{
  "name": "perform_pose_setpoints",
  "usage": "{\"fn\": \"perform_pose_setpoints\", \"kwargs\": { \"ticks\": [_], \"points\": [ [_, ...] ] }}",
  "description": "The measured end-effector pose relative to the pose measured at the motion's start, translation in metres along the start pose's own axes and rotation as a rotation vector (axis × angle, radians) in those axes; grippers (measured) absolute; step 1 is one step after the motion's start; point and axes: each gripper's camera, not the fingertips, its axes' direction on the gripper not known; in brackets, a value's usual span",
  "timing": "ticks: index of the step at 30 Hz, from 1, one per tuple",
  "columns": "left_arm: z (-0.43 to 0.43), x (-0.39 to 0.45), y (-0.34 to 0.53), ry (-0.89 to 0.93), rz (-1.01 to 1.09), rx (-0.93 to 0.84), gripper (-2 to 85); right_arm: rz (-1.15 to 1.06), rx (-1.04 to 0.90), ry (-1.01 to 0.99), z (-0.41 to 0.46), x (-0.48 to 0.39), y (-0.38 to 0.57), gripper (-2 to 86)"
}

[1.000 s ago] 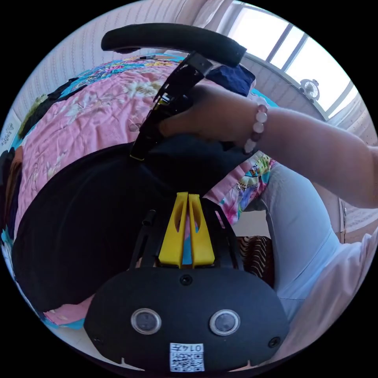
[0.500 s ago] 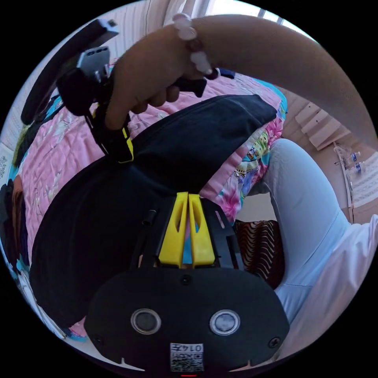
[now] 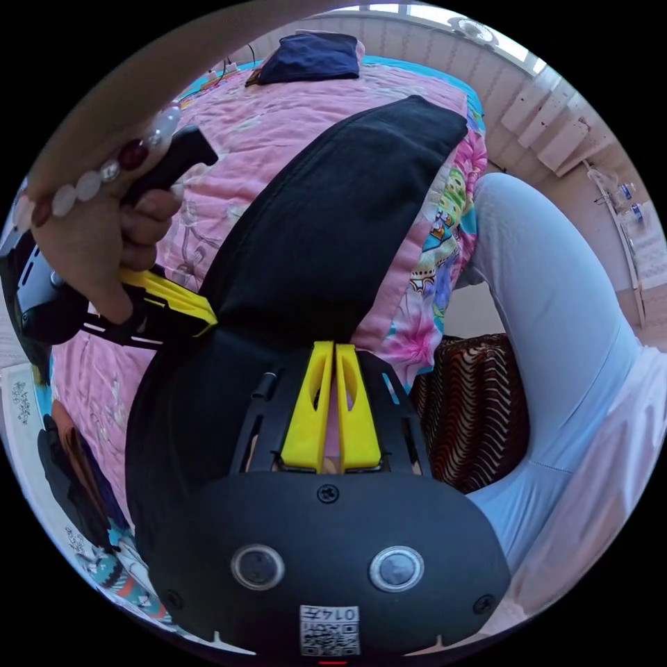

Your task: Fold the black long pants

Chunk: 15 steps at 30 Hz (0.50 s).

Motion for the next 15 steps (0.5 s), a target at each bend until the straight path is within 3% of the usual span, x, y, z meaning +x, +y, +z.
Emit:
{"fn": "perform_pose_setpoints", "kwargs": {
  "ticks": [8, 10, 15],
  "points": [
    [0.011, 0.033, -0.024, -0.114, -0.005, -0.041, -0.9, 0.053, 0.154, -0.013, 0.014, 0.018, 0.076, -1.0],
    [0.009, 0.038, -0.026, -0.125, -0.012, -0.039, -1.0, 0.076, 0.279, -0.063, 0.017, 0.028, 0.116, -0.9],
    [-0.021, 0.06, 0.0, -0.222, -0.097, 0.123, -1.0, 0.341, 0.903, -0.33, 0.059, 0.065, 0.344, -0.5]
  ]
}}
